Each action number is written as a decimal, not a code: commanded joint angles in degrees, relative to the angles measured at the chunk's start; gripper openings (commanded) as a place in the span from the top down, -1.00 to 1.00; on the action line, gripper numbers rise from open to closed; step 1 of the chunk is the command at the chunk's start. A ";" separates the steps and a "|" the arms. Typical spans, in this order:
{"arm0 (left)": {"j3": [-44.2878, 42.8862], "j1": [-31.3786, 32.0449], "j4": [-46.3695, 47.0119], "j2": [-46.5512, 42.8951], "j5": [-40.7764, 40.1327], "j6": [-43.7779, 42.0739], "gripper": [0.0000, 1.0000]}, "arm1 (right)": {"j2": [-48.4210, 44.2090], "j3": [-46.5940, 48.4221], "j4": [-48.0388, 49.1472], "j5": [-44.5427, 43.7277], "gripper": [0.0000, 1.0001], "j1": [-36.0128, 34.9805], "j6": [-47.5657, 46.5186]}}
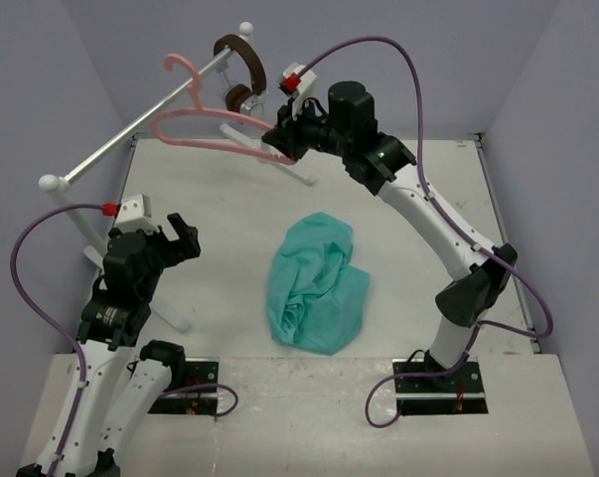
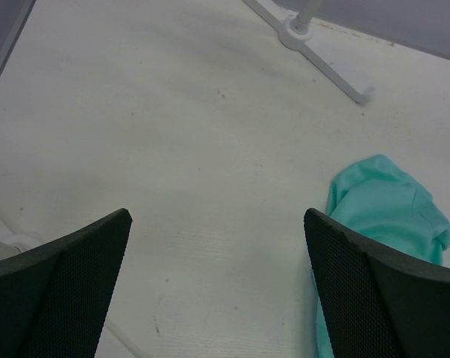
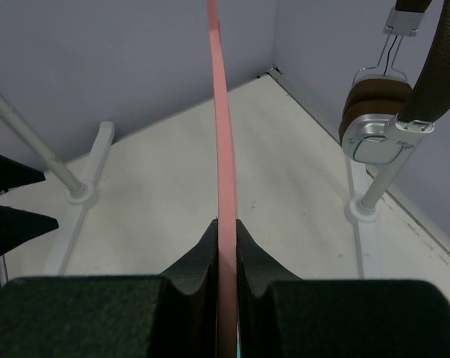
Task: Place the t-shirt on the hanger
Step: Pick up the hanger from the clothesline, then place the T-shirt on the hanger.
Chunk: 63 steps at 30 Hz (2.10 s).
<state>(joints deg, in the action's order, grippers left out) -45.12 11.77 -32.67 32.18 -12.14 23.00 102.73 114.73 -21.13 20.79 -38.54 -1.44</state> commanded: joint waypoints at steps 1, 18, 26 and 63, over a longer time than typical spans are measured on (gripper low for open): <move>-0.22 0.18 1.47 -0.10 0.10 0.02 -1.00 | 5.44 3.36 -1.06 1.79 1.00 0.31 0.04; -0.26 0.24 1.85 0.31 1.33 -0.65 -1.00 | -17.37 -23.73 20.15 -4.53 1.00 1.30 6.84; -0.37 0.38 1.87 0.82 2.32 -1.01 -1.00 | -19.06 -24.20 18.62 -7.10 1.00 2.09 8.10; -4.11 58.44 7.49 48.97 -19.04 10.23 -0.29 | -75.69 -55.17 -19.43 -33.77 1.00 3.73 18.35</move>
<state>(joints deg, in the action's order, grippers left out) -48.07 70.15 -29.14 79.90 -23.23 32.36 27.20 60.48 -42.97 -15.07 -34.85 16.88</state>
